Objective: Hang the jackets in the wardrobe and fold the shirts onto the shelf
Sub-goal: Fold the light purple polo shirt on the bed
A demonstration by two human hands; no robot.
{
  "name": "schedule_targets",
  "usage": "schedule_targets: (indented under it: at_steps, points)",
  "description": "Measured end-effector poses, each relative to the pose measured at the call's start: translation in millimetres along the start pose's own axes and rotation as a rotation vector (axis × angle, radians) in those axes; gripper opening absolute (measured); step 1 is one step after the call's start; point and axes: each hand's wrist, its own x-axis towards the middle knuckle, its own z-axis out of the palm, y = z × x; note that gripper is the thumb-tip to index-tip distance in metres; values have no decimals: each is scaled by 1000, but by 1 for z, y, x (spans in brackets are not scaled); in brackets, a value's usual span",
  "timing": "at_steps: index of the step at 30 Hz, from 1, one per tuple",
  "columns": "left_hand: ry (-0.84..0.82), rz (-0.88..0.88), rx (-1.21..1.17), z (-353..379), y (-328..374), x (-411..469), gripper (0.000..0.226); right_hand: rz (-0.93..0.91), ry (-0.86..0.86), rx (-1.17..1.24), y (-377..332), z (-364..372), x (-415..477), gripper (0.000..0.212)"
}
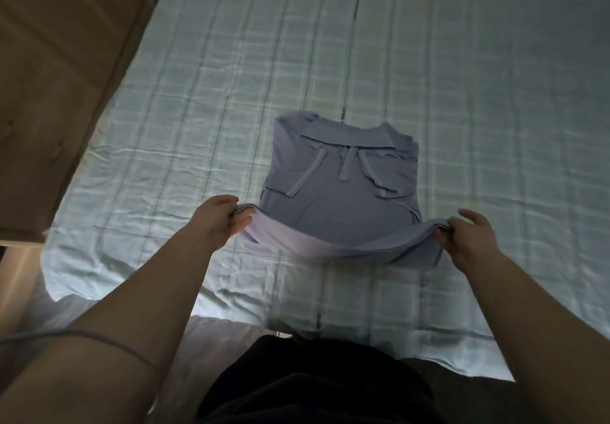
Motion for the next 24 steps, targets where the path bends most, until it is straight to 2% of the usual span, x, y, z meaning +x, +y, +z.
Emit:
schedule_targets:
  at_steps: [4, 7, 11, 13, 15, 17, 21, 24]
  points:
    - [-9, -3, -93, 33, 36, 41, 16, 33, -33, 59, -25, 29, 47, 18]
    - [-25, 4, -98, 59, 59, 84, 20, 44, -9, 77, -39, 53, 86, 19]
    - [-56, 11, -125, 92, 84, 155, 18, -2, 9, 156, -49, 89, 151, 39]
    - [-58, 1, -161, 105, 92, 193, 11, -27, 85, 148, -49, 100, 197, 47]
    - [-81, -19, -217, 116, 97, 231, 8, -148, 132, -57, -49, 113, 228, 56]
    - [-104, -24, -263, 125, 99, 264, 8, -226, 147, -158, -50, 123, 253, 56]
    - [-123, -24, -324, 135, 101, 312, 11, -248, 117, -104, -60, 143, 291, 54]
    - [-142, -40, -335, 140, 101, 329, 11, -243, 164, -23, -60, 148, 299, 52]
